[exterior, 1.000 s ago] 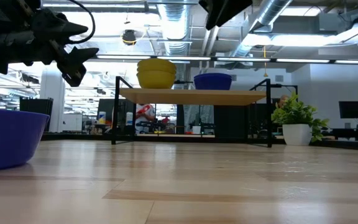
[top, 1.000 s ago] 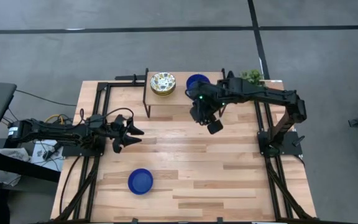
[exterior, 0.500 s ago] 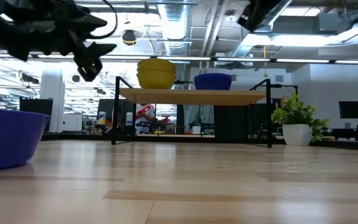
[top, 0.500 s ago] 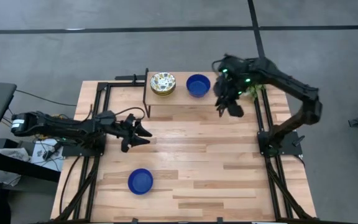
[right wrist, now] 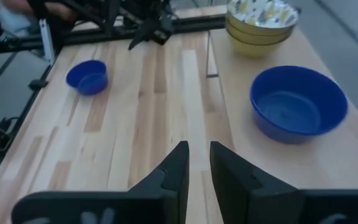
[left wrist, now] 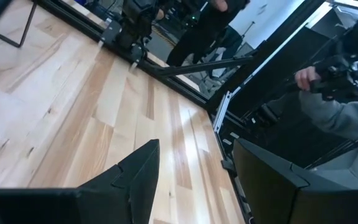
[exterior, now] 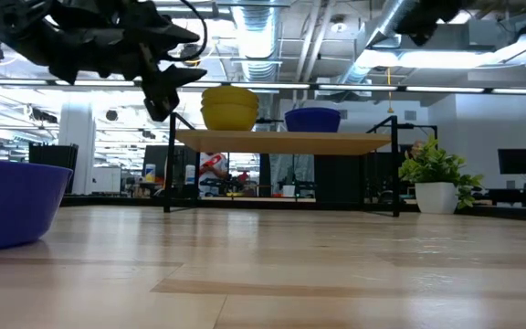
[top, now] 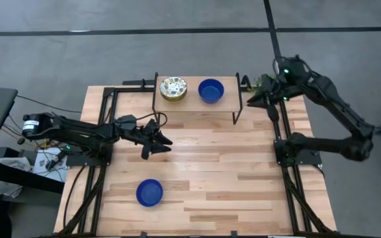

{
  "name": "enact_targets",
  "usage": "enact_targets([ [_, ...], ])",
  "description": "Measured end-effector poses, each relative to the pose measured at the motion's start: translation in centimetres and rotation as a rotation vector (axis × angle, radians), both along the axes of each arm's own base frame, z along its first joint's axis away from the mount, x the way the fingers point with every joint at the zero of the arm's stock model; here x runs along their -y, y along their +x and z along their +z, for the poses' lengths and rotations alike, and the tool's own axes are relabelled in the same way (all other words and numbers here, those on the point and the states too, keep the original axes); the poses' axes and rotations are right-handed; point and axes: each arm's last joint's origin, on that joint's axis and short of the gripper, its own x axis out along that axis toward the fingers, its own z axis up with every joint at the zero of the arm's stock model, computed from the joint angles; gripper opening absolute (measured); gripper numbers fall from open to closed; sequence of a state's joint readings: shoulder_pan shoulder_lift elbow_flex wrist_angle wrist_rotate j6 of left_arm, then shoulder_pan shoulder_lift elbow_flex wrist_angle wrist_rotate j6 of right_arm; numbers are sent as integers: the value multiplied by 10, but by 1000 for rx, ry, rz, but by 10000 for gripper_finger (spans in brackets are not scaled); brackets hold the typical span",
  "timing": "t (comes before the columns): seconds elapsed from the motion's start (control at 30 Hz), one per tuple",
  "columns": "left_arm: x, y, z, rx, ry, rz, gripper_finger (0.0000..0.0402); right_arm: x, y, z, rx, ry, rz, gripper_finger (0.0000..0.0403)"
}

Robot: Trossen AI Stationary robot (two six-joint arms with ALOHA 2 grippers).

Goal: Pick & Place Mini bowls
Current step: Stack the blue bowl on top of the blue bowl on the shelf

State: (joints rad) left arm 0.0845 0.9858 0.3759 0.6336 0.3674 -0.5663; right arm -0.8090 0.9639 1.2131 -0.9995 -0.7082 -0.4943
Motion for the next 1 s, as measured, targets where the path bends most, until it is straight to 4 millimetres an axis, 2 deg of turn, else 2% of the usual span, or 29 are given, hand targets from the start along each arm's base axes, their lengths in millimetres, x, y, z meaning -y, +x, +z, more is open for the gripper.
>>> enact_targets([
  [0.27,0,1,3,24,10,13,204,-7,-31,-30,124,51,-90,54],
  [0.43,-2,1,3,30,3,59,204,-9,-41,-38,224,134,-63,54],
  [0.6,-2,1,3,17,-50,49,204,-12,-48,-47,247,196,-73,54],
  [0.77,5,1,4,0,-98,-23,204,-15,-53,-59,224,266,-198,53],
  [1.0,13,1,4,-8,-121,-40,204,-42,-61,-53,256,293,-199,34],
])
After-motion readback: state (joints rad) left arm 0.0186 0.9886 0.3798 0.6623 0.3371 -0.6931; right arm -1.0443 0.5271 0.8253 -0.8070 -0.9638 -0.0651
